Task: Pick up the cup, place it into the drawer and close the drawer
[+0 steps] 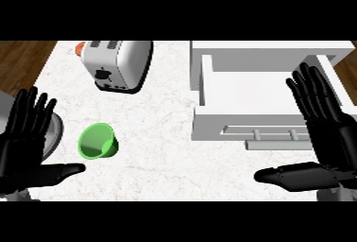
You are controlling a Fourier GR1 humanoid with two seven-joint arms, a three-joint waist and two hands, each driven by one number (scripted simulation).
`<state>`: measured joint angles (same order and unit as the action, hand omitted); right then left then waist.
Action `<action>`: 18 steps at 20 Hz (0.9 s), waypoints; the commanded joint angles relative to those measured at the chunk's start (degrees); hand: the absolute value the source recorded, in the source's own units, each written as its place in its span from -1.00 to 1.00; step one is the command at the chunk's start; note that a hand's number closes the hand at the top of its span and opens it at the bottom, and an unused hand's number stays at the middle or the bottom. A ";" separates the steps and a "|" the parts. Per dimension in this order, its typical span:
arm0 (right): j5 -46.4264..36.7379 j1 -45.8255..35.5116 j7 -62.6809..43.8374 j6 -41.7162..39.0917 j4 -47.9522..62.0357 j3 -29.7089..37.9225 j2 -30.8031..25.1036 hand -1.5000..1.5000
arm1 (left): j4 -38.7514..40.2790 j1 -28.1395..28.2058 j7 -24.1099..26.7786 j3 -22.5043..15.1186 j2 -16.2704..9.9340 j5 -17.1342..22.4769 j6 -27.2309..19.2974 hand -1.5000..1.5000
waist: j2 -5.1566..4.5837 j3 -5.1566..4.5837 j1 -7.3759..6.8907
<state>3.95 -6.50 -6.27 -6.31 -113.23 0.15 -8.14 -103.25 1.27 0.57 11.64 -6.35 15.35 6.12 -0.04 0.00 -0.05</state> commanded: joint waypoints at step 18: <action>3.15 -7.30 1.14 -4.10 6.57 6.28 -2.76 -1.00 | 46.31 -5.29 29.23 5.37 -3.00 -7.65 5.48 -1.00 | -0.03 -0.03 0.22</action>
<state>5.23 -12.68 -4.29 -8.86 -107.43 4.73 -9.59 -66.62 -2.46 22.78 16.14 -8.59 8.77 10.00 -0.07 -0.03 0.13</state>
